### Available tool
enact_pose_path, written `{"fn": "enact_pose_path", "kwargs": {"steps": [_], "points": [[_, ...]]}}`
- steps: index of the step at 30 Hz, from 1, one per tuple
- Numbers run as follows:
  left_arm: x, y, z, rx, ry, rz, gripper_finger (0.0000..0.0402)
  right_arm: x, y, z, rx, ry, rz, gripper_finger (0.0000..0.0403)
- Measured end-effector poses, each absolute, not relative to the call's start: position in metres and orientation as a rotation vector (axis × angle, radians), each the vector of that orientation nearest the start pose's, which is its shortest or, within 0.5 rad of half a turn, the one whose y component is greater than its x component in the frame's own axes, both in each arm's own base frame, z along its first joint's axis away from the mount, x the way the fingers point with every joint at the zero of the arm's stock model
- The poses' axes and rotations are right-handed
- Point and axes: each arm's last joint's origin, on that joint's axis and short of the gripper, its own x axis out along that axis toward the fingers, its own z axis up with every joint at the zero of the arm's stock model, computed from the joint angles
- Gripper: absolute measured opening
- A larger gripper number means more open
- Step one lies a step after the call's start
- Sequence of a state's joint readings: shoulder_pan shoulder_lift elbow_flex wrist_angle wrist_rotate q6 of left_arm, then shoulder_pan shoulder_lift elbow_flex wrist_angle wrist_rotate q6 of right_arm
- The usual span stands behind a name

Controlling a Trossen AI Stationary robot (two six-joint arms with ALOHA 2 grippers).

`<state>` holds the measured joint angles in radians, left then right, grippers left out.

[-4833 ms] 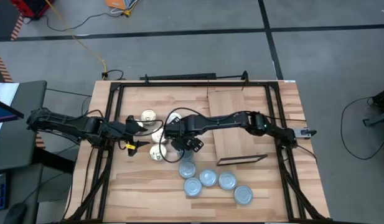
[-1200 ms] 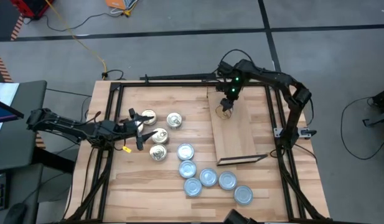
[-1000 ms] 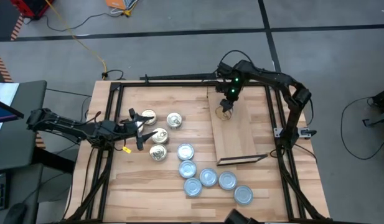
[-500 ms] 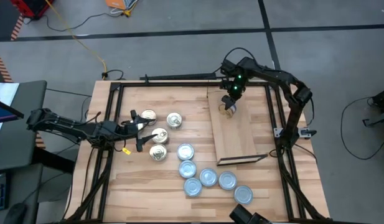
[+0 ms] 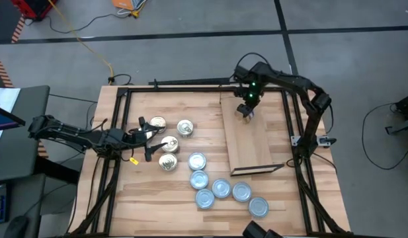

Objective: Stack canned seafood by type on shelf
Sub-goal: Put the blue-pink tuna can on the shelf

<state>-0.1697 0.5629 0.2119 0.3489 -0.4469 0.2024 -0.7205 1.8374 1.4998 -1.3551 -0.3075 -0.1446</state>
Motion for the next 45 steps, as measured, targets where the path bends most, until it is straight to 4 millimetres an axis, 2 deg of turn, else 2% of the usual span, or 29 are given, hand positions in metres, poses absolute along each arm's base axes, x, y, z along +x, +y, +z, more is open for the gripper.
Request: {"fn": "enact_pose_path", "kwargs": {"steps": [3,8,12,17,23,25,32,39,45], "points": [[0.141,-0.012,0.216,0.202,0.03,0.276,0.03,0.253,-0.21,0.239,0.719,1.489,-0.186,0.022],[0.141,-0.012,0.216,0.212,0.032,0.275,0.03,0.253,-0.21,0.239,0.711,1.487,-0.176,0.022],[0.141,-0.012,0.216,0.216,0.032,0.274,0.03,0.248,-0.207,0.242,0.754,1.482,-0.098,0.022],[0.142,-0.013,0.216,0.222,0.025,0.219,0.03,0.237,-0.2,0.265,0.853,1.327,0.029,0.0224],[0.142,-0.013,0.217,0.249,0.027,0.217,0.03,0.223,-0.194,0.292,0.848,1.189,0.05,0.0222],[0.142,-0.013,0.217,0.25,0.027,0.217,0.03,0.217,-0.19,0.295,0.835,1.136,0.055,0.0223],[0.142,-0.013,0.217,0.262,0.021,0.219,0.03,0.192,-0.168,0.27,0.797,0.992,0.027,0.0223],[0.142,-0.013,0.218,0.229,0.011,0.22,0.03,0.176,-0.15,0.236,0.82,0.837,-0.014,0.0228],[0.142,-0.013,0.218,0.208,0.008,0.219,0.03,0.166,-0.156,0.214,0.885,0.762,-0.068,0.0229]]}}
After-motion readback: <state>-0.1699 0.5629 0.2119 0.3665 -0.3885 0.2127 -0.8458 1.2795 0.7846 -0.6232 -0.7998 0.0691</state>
